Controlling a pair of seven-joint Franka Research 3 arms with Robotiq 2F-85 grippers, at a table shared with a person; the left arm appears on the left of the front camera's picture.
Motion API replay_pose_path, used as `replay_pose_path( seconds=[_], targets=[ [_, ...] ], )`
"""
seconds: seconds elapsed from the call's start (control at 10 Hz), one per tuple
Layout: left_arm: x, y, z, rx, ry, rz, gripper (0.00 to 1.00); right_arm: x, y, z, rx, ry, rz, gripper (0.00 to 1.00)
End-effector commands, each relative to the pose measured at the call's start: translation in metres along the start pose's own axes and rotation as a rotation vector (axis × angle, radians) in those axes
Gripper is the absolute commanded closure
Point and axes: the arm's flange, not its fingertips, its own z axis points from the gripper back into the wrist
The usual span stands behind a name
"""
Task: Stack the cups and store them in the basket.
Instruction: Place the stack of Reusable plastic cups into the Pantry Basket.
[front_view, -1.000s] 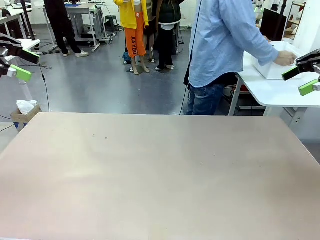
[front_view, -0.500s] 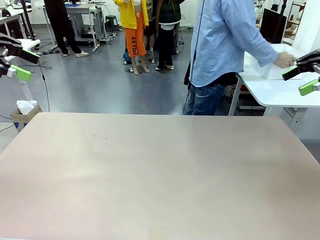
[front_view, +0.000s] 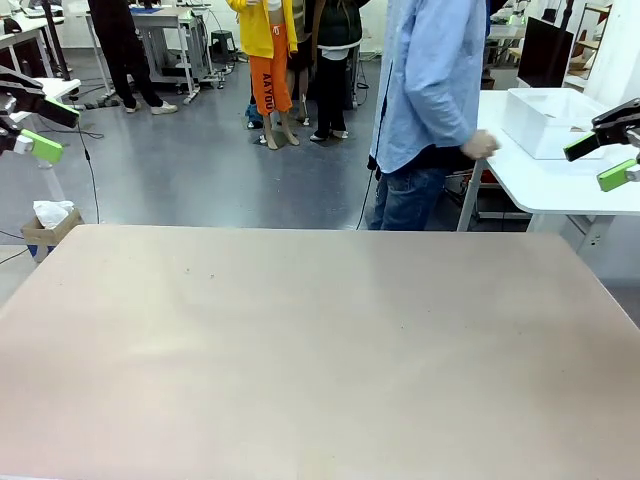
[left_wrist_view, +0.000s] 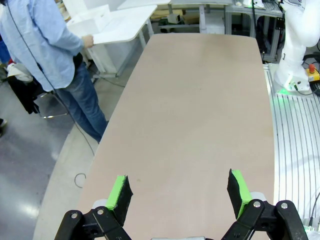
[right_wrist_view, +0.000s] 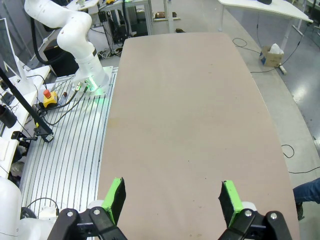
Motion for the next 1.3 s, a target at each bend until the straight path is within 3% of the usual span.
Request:
replay_pose_path(
  seconds=[0.0,1.2],
  targets=[
    [0.0015,0.0003,-0.0003,0.001,-0.007,0.002,0.00,0.0042,-0.0001,0.0021,0.002,-0.001,-0.011,0.00],
    [0.0015,0.0003,-0.0003,0.001,-0.007,0.002,0.00,0.0042,-0.0001,0.0021,0.002,-0.001,-0.011,0.00]
  ],
)
